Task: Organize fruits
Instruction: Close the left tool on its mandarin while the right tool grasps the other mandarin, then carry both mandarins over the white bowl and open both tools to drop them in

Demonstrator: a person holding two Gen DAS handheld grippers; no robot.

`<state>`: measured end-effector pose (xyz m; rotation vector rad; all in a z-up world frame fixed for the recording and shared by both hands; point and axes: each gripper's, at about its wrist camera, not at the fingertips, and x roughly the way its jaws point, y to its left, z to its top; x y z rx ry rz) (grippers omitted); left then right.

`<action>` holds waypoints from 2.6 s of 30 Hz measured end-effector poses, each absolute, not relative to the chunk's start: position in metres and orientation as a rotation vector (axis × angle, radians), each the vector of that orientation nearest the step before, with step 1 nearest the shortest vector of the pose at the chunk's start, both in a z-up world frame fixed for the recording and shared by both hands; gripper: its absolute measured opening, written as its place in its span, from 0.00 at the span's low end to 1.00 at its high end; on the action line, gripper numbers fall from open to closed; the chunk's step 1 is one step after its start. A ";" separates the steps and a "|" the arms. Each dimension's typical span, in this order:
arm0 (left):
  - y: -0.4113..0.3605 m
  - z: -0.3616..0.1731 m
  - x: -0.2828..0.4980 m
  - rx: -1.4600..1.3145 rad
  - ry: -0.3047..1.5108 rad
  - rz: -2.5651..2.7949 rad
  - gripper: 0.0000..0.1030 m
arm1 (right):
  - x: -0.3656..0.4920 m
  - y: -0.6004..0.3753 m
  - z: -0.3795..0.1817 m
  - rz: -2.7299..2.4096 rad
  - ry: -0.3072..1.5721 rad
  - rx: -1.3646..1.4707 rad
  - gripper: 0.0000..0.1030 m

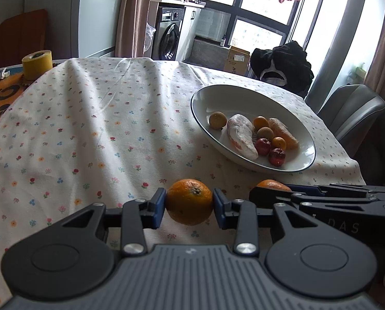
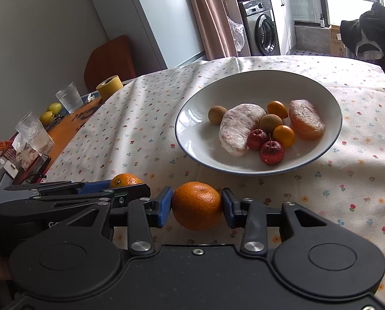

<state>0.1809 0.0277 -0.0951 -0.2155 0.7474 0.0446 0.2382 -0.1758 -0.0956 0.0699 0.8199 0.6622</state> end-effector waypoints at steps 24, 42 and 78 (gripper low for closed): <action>0.004 -0.042 0.194 -0.170 0.627 0.021 0.36 | 0.247 -0.220 -0.047 0.561 0.679 0.113 0.38; 0.000 -0.044 0.237 -0.169 0.630 0.020 0.36 | 0.283 -0.229 -0.042 0.520 0.652 0.142 0.38; 0.027 -0.073 0.284 -0.246 0.670 0.101 0.40 | 0.346 -0.203 -0.075 0.512 0.694 0.194 0.38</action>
